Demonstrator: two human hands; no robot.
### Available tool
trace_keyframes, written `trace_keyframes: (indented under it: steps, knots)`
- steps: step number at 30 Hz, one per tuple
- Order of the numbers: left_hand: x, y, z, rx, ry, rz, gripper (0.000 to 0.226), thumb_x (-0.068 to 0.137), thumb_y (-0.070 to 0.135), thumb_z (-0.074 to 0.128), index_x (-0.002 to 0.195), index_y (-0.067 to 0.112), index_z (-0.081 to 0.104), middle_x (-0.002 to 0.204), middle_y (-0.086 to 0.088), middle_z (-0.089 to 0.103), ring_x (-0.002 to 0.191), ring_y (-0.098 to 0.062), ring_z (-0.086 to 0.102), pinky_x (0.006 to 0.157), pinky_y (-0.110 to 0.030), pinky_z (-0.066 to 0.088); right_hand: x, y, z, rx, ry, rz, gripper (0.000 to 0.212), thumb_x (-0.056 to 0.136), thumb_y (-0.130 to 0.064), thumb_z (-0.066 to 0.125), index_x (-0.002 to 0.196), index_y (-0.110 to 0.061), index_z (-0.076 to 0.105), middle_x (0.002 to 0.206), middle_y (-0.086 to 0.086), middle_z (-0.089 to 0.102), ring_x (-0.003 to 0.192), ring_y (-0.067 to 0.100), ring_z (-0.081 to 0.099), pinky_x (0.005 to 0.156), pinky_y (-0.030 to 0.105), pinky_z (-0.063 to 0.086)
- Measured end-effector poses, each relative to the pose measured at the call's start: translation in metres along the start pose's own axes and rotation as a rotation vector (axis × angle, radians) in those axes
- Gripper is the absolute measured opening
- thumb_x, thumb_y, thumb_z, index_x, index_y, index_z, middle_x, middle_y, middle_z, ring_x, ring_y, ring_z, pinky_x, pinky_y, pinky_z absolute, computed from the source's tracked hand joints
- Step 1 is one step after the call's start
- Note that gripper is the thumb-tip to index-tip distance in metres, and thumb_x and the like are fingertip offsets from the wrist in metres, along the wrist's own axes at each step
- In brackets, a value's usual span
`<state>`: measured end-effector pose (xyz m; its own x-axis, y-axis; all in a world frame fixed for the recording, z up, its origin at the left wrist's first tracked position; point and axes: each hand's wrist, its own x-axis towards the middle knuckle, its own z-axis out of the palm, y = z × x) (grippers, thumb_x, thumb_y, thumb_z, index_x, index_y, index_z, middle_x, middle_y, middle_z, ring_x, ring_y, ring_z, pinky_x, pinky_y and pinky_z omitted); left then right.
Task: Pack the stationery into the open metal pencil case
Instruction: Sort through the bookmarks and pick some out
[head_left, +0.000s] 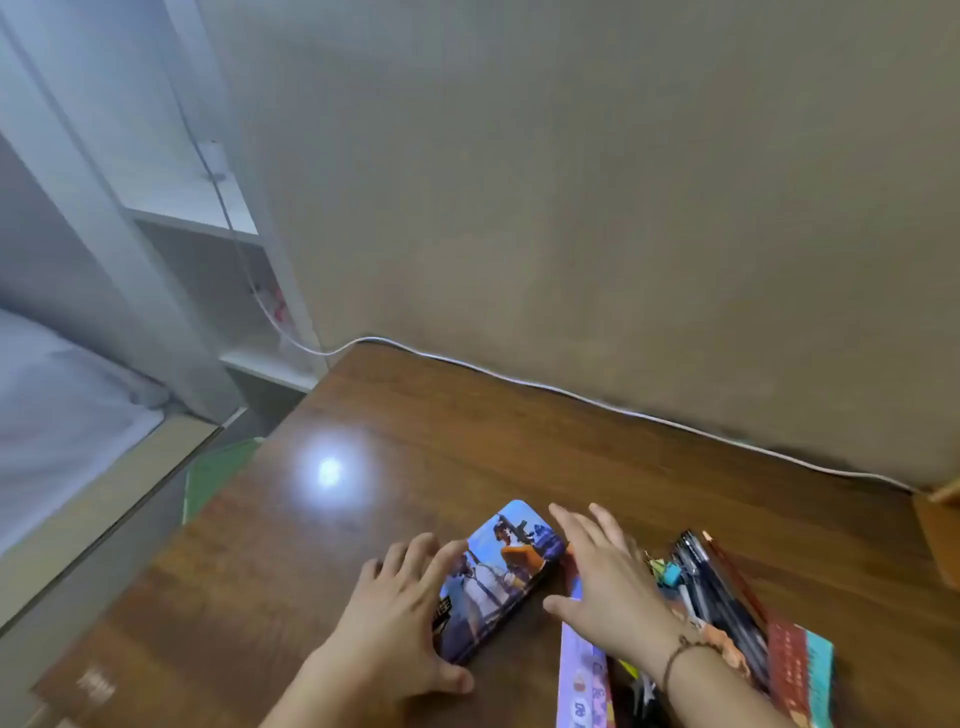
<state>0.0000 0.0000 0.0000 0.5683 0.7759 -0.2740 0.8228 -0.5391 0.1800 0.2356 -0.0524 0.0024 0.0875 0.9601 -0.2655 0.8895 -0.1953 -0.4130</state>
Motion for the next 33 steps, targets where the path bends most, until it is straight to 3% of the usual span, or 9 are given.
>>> trace_keyframes:
  steps: [5,9,12,16,18,22,27,31,33]
  knots:
    - [0.005,-0.021,0.026,-0.001,0.066,0.122,0.108,0.053,0.070,0.061,0.144,0.047,0.006,0.136,0.017,0.023,0.127,-0.010,0.034,0.099,-0.028,0.034,0.010,0.006,0.022,-0.061,0.085,-0.030,0.100,0.078,-0.049,0.066,0.151,-0.033,0.000,0.154,-0.008,0.025,0.146,0.018,0.002,0.120,0.042,0.006]
    - [0.001,-0.044,0.039,-0.133,0.111,0.272,0.099,0.058,0.050,0.064,0.144,0.050,0.015,0.136,0.024,0.018,0.127,0.004,0.024,0.103,-0.016,0.031,0.001,0.011,0.039,-0.105,0.203,-0.044,0.093,0.074,-0.053,0.067,0.148,-0.033,0.014,0.136,-0.009,0.039,0.134,0.016,0.022,0.116,0.038,0.014]
    - [-0.009,-0.060,0.049,-0.313,0.129,0.329,0.091,0.059,0.030,0.068,0.139,0.051,0.030,0.137,0.031,0.022,0.134,0.005,0.021,0.107,-0.008,0.026,-0.018,0.014,0.055,-0.191,0.230,-0.077,0.085,0.075,-0.061,0.061,0.146,-0.035,0.022,0.137,-0.011,0.040,0.132,0.016,0.024,0.115,0.040,0.015]
    - [-0.028,-0.074,0.071,-0.475,0.212,0.361,0.090,0.059,0.023,0.071,0.136,0.055,0.037,0.139,0.039,0.026,0.139,0.005,0.023,0.103,0.001,0.017,-0.062,0.010,0.080,-0.242,0.243,-0.092,0.097,0.079,-0.061,0.059,0.151,-0.033,0.000,0.142,-0.008,0.037,0.134,0.018,0.025,0.115,0.039,0.017]
    - [-0.034,-0.074,0.079,-0.429,0.222,0.366,0.091,0.061,0.029,0.080,0.138,0.052,0.037,0.139,0.039,0.025,0.138,0.007,0.024,0.104,-0.001,0.019,-0.081,0.003,0.094,-0.241,0.261,-0.094,0.101,0.081,-0.061,0.057,0.150,-0.034,-0.012,0.135,-0.006,0.042,0.130,0.019,0.029,0.115,0.041,0.018]
    - [-0.042,-0.065,0.082,-0.380,0.318,0.334,0.087,0.060,0.042,0.081,0.133,0.057,0.037,0.137,0.036,0.030,0.133,0.009,0.028,0.105,-0.013,0.027,-0.094,-0.002,0.109,-0.199,0.431,-0.035,0.099,0.082,-0.060,0.055,0.150,-0.031,-0.010,0.134,-0.003,0.047,0.130,0.021,0.032,0.115,0.044,0.021]
    - [-0.041,-0.072,0.075,-0.778,0.308,0.311,0.076,0.061,0.046,0.080,0.131,0.041,0.052,0.123,0.018,0.063,0.114,-0.002,0.059,0.096,-0.019,0.047,-0.080,-0.007,0.107,-0.004,0.522,0.041,0.094,0.081,-0.055,0.061,0.151,-0.029,0.004,0.141,-0.004,0.045,0.137,0.023,0.025,0.115,0.049,0.021]
    - [-0.027,-0.076,0.058,-0.910,0.357,0.196,0.056,0.071,0.065,0.071,0.120,0.041,0.061,0.111,0.012,0.070,0.107,-0.008,0.065,0.081,-0.022,0.052,-0.070,-0.011,0.106,0.133,0.526,0.090,0.086,0.082,-0.056,0.060,0.150,-0.031,0.013,0.137,-0.007,0.050,0.135,0.019,0.034,0.116,0.049,0.017]
    - [-0.012,-0.080,0.056,-1.021,0.400,0.112,0.043,0.079,0.063,0.064,0.112,0.036,0.066,0.107,0.007,0.072,0.105,-0.020,0.067,0.081,-0.033,0.055,-0.065,-0.007,0.106,0.108,0.509,0.097,0.075,0.084,-0.058,0.056,0.146,-0.032,0.023,0.129,-0.008,0.056,0.129,0.017,0.040,0.114,0.051,0.018]
